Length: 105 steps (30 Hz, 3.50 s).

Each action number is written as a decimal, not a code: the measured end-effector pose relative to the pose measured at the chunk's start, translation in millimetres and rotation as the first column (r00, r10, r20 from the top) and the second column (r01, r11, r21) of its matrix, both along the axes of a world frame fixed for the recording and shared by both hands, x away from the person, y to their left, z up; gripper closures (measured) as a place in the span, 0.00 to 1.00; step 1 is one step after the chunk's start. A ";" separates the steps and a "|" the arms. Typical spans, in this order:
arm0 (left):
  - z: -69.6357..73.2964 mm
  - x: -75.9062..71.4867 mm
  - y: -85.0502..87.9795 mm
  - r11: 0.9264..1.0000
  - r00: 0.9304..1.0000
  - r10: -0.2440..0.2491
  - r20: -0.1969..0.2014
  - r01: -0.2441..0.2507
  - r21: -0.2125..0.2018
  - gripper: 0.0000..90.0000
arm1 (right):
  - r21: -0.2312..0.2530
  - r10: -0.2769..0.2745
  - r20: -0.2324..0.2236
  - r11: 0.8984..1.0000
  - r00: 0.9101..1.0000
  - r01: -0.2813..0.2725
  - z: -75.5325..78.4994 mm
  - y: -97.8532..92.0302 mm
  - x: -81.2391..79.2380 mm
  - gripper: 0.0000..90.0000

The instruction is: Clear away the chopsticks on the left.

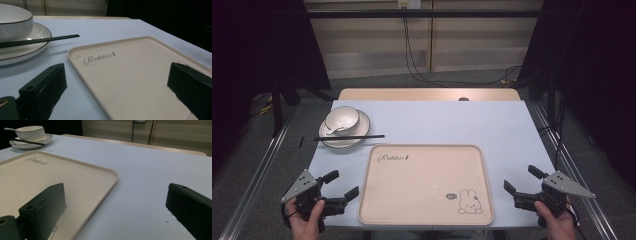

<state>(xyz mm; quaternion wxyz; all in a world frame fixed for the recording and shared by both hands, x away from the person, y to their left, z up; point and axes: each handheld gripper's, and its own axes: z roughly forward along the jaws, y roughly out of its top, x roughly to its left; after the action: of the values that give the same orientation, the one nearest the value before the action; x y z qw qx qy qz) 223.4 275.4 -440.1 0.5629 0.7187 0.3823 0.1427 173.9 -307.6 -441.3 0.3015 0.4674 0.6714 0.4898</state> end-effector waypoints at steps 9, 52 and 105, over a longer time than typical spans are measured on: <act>4.2 0.1 -2.3 0.999 0.999 -0.041 -0.007 0.041 0.011 0.03 | -0.004 -0.001 0.003 1.000 1.000 0.001 0.1 -0.9 -1.4 0.03; 24.8 110.1 67.4 0.969 0.992 -0.123 -0.018 0.124 0.216 0.11 | -0.003 0.036 0.006 0.999 0.999 -0.036 0.0 4.0 -0.4 0.04; -17.1 191.3 67.4 0.855 0.987 -0.148 -0.055 0.156 0.494 0.73 | -0.005 0.055 0.000 0.998 0.999 -0.055 -0.4 4.6 -0.8 0.06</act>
<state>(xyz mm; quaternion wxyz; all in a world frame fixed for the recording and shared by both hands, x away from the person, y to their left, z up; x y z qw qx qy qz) 414.6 342.7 -457.2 0.3658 0.8682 0.2791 0.1859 173.1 -303.0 -441.7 0.2893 0.4480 0.6851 0.4962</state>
